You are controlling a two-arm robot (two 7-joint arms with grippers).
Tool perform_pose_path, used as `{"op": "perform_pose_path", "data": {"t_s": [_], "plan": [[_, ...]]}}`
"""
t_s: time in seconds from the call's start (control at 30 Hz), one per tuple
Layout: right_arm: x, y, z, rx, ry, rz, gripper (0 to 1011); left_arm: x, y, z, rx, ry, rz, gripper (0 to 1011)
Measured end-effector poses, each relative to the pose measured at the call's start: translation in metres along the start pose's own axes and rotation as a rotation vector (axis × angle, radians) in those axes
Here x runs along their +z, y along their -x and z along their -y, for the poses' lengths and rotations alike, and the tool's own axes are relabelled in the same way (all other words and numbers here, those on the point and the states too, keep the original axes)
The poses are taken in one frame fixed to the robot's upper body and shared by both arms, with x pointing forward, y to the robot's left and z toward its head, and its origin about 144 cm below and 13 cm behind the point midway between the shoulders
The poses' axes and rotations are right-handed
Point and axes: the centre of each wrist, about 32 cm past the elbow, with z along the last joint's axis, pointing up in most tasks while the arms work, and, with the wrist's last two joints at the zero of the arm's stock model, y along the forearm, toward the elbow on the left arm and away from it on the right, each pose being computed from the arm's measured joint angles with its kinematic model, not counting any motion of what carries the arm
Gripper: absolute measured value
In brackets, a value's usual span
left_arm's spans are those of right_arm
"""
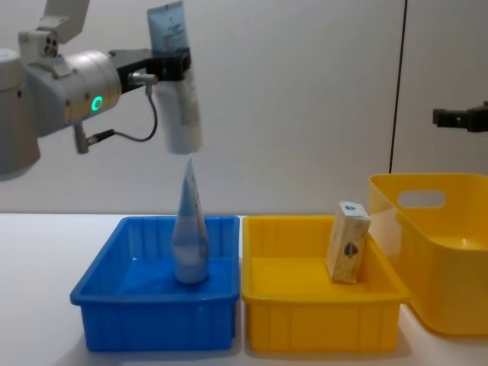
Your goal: Bimanual collaborative sorting of washing and personal care products
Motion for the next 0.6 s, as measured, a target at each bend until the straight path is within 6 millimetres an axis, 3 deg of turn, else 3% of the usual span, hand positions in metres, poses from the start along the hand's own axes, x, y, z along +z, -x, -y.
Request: {"op": "perform_pose_path", "data": {"t_s": [0.6], "plan": [[0.009,0.005,0.002,0.219,-0.096,0.006,1002,0.015,0.002,0.039,-0.247,0.147,-0.063,234]]}}
